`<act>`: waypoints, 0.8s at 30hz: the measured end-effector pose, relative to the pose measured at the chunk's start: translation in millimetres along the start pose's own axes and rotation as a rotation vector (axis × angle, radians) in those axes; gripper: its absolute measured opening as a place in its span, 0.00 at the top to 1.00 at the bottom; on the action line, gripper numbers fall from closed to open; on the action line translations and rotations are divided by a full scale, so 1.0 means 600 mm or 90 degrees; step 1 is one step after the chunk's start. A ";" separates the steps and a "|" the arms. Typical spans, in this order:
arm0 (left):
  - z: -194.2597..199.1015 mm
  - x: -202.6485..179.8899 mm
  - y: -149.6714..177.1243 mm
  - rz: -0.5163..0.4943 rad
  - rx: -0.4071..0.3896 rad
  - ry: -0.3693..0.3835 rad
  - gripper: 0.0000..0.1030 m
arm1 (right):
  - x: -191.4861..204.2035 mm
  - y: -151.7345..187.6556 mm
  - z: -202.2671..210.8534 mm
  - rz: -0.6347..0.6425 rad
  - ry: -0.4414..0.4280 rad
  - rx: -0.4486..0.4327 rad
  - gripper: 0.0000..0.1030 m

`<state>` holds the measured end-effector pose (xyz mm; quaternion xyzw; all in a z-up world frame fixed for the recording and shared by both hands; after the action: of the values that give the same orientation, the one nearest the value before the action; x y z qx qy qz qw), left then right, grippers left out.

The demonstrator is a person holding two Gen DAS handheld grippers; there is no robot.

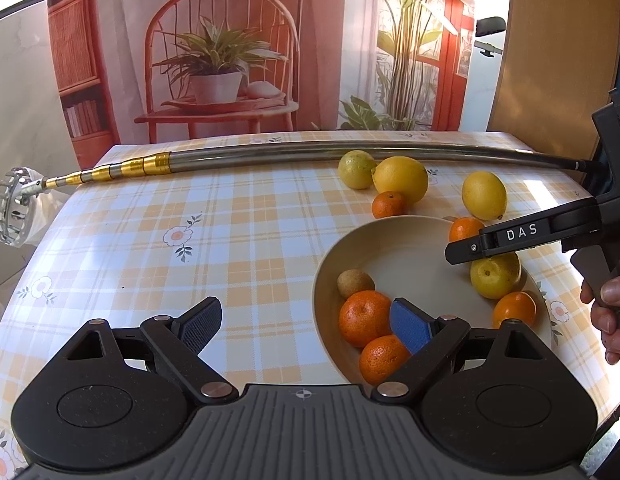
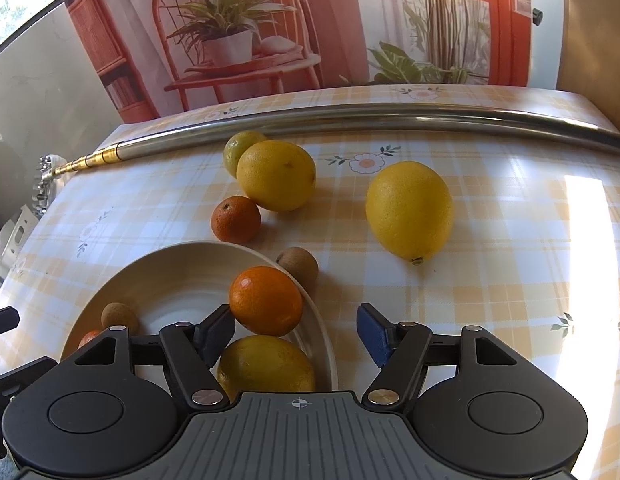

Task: Organize fruits
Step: 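Move both tools back toward the loose fruit beside the plate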

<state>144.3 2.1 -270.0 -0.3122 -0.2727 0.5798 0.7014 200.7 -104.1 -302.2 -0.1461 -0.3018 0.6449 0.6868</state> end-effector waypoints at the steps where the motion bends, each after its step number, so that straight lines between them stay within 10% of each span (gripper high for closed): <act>1: 0.000 0.000 0.000 0.001 0.001 0.000 0.10 | 0.000 0.001 0.000 0.001 0.001 0.001 0.37; 24: -0.018 0.024 -0.042 0.025 0.006 -0.014 0.10 | -0.012 -0.008 0.035 -0.028 -0.026 -0.024 0.30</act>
<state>171.0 11.8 -257.8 -0.3082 -0.2714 0.5981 0.6882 191.7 -115.5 -284.7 -0.1389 -0.3313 0.6266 0.6916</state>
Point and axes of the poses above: each gripper's, at about its wrist camera, not at the fingertips, and z roughly against the way its jaws point, x to its left, y to its underside, the point moved 10 cm from there along -z, roughly the way its jaws point
